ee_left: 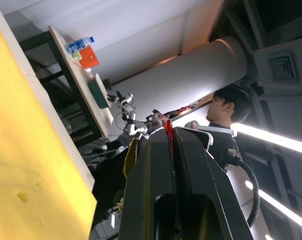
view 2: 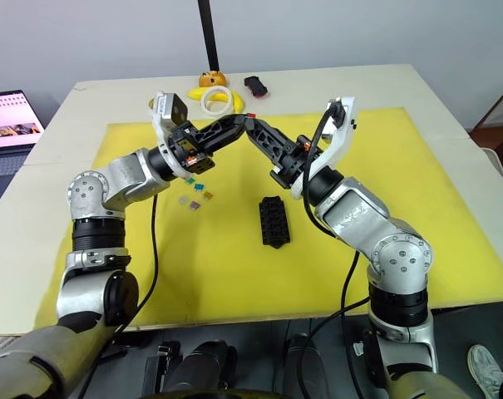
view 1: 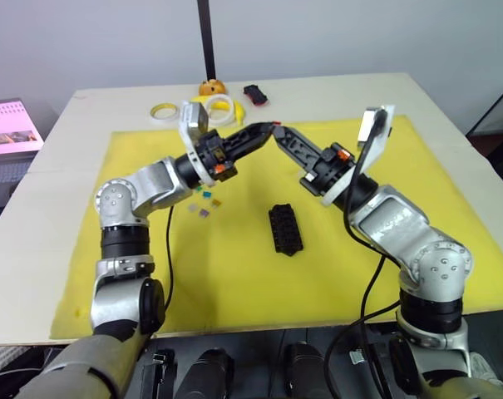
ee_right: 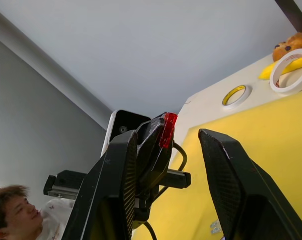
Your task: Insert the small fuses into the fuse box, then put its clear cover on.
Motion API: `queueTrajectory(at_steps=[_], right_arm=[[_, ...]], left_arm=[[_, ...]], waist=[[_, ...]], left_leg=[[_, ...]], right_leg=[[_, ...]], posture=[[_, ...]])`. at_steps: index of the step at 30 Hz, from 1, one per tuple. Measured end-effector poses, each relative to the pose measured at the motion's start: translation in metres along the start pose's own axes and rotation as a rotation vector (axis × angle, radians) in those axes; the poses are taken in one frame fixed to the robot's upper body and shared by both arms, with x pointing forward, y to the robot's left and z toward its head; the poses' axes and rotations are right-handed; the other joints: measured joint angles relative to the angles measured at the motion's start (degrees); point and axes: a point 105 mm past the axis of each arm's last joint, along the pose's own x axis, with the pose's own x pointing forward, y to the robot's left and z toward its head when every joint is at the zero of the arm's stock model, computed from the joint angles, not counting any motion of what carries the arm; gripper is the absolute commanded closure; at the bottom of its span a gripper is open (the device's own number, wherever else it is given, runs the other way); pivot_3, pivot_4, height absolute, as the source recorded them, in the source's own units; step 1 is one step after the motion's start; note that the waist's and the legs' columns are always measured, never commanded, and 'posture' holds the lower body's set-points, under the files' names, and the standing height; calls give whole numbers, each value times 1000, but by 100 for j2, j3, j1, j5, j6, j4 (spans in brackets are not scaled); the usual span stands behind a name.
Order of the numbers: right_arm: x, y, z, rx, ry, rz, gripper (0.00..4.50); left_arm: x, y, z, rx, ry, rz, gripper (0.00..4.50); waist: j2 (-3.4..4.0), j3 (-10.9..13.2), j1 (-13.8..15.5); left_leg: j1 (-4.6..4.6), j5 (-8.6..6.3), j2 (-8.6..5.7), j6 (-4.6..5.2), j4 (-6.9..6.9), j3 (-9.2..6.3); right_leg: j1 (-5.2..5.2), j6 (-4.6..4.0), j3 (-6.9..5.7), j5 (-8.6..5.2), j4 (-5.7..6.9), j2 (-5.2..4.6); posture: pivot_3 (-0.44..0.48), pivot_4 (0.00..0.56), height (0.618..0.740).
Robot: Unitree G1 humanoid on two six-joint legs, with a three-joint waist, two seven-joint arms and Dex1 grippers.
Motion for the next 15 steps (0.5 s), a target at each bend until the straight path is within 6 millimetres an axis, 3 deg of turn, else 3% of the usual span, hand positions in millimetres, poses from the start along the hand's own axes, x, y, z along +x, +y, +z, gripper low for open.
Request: queueTrajectory(at_steps=[3,5,6,15], right_arm=[[0,0,-1,3,1,0,3219],[1,1,-2,6,3,1,4211],[1,1,-2,8,3,1,4431],[1,2,-2,27,5,3,4431]], left_arm=[[0,0,0,0,0,0,4500],[0,0,0,0,-1,0,4500],[0,0,0,-1,-2,-1,4500],[-1,0,0,-4,-6,-10,4500]], waist=[[0,0,0],[0,0,1],[0,0,2],[0,0,1]], left_leg=[[0,0,0,0,0,0],[0,0,0,0,0,0],[0,0,0,0,0,0],[0,0,0,0,0,0]], right_leg=[[0,0,0,0,0,0],[0,0,0,0,0,0],[0,0,0,0,0,0],[0,0,0,0,0,0]], posture=[[0,150,740],[0,150,740],[0,150,740],[0,150,740]])
